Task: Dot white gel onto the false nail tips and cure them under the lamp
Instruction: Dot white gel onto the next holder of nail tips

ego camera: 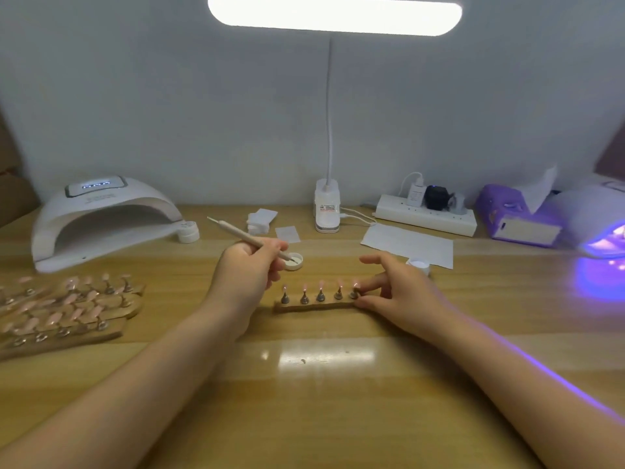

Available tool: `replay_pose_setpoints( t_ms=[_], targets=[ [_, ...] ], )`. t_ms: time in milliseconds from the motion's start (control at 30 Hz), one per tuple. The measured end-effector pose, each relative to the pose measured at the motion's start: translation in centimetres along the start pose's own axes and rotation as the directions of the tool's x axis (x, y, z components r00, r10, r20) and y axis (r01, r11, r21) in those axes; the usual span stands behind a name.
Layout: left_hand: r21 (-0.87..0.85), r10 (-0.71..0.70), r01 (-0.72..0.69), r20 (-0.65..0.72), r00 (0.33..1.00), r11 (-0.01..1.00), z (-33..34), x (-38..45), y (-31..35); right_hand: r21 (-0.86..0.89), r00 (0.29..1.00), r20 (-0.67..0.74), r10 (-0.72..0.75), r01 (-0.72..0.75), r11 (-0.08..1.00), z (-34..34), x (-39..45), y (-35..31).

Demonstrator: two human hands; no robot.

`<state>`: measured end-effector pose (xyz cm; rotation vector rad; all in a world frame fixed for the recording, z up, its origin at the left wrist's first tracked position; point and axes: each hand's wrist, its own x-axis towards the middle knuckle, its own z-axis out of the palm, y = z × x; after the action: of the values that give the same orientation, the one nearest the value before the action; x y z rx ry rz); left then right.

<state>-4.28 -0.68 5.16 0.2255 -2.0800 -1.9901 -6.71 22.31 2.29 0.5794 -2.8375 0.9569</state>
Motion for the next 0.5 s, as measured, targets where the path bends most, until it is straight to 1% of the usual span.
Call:
replay_pose_setpoints(
  t_ms=[67, 133, 167, 233, 333, 433, 467, 500],
  targets=[
    [-0.066, 0.001, -0.007, -0.084, 0.996, 0.998, 0.7, -0.2, -0.6, 0.003, 1.000, -0.013, -0.008, 0.008, 1.000, -0.2, 0.0, 0.4],
    [-0.082, 0.059, -0.071, -0.149, 0.987, 0.994, 0.8, -0.5, -1.1, 0.023, 1.000, -0.027, -0.007, 0.008, 1.000, -0.2, 0.0, 0.7],
    [-0.063, 0.104, -0.114, -0.148, 0.984, 0.992, 0.6, -0.8, -1.4, 0.033, 0.999, -0.035, -0.009, 0.010, 0.999, -0.2, -0.1, 0.9],
    [-0.007, 0.198, -0.200, -0.100, 0.975, 0.980, 0.2, -1.5, -2.0, 0.053, 0.998, -0.059, -0.018, 0.021, 0.998, 0.0, -0.4, 1.1],
    [0.045, 0.278, -0.276, -0.040, 0.960, 0.960, -0.3, -2.0, -2.8, 0.074, 0.993, -0.103, -0.048, 0.056, 0.996, 0.1, -0.7, 1.1],
    [0.050, 0.308, -0.307, -0.014, 0.951, 0.950, -0.1, -1.9, -3.0, -0.001, 0.983, -0.146, -0.109, 0.110, 0.994, -0.1, -0.9, 1.3],
    [0.057, 0.312, -0.311, -0.006, 0.950, 0.949, -0.1, -1.9, -3.0, -0.041, 0.976, -0.181, -0.124, 0.119, 0.992, -0.3, -1.0, 1.2],
    [0.064, 0.316, -0.315, -0.003, 0.949, 0.947, -0.1, -1.9, -3.1, -0.096, 0.957, -0.252, -0.142, 0.121, 0.988, -0.5, -1.0, 1.1]
  ],
)
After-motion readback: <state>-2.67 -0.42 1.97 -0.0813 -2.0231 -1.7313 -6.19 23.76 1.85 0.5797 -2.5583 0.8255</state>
